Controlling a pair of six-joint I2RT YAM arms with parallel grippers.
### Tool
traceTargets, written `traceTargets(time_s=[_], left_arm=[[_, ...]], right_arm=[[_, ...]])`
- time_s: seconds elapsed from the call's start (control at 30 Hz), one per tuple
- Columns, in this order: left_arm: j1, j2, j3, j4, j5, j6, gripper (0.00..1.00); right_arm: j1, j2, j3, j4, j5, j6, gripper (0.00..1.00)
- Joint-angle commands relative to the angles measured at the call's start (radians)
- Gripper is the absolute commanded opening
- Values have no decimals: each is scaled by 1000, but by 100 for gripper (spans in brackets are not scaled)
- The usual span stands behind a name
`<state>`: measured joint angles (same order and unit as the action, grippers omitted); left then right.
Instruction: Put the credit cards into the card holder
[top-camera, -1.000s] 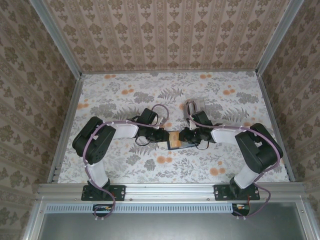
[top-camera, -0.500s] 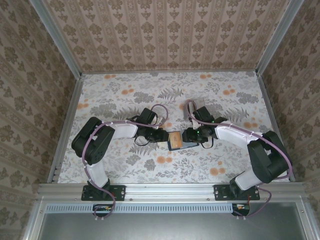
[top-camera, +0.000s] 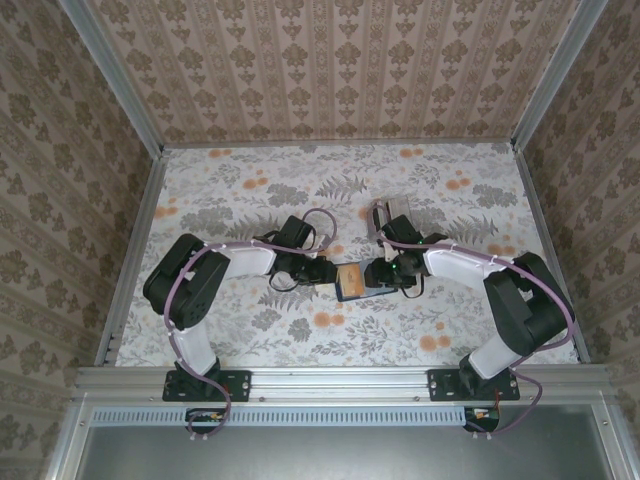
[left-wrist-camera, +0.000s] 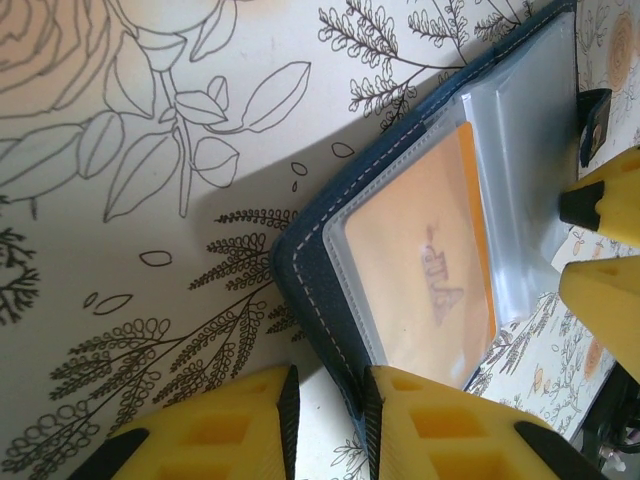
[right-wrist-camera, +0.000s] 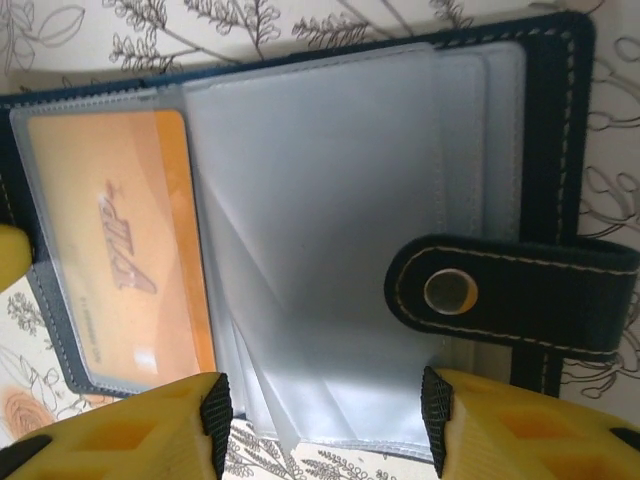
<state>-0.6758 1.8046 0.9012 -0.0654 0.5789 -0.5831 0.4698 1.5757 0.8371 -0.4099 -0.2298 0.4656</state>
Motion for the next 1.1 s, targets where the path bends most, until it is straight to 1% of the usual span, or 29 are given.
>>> traceTargets(time_s=[0.0,0.1,0.43,0.53,0.7,0.8,0.9,1.0,1.07], left_arm=[[-10,13,7,-32,-15,6,26],[-10,13,7,-34,-19,3,26],[-8,24,19,-37,-18,12,25],[-7,25,23,-35,-18,6,25],[-7,23,23,-26,-22,2,23],[-12,26,17,2,-6,-11,24],[-12,31,7,31,5,-30,23],[-1,25,-23,95,36,-71,22],[4,15,-33,91,24,-65,22]], right_arm=[[3,-3,8,-22,73,23,57],[3,-12,18,-55,94,24,57],[6,-38,-25,-34,136,47,57],[12,-48,-13,-65,158,36,56],[12,-59,-14,-64,151,31,50],[12,-38,-35,-14,97,42,47],[19,5,-53,60,-1,70,44],[41,-1,-62,93,-12,83,43],[41,-9,-65,126,-46,86,42]])
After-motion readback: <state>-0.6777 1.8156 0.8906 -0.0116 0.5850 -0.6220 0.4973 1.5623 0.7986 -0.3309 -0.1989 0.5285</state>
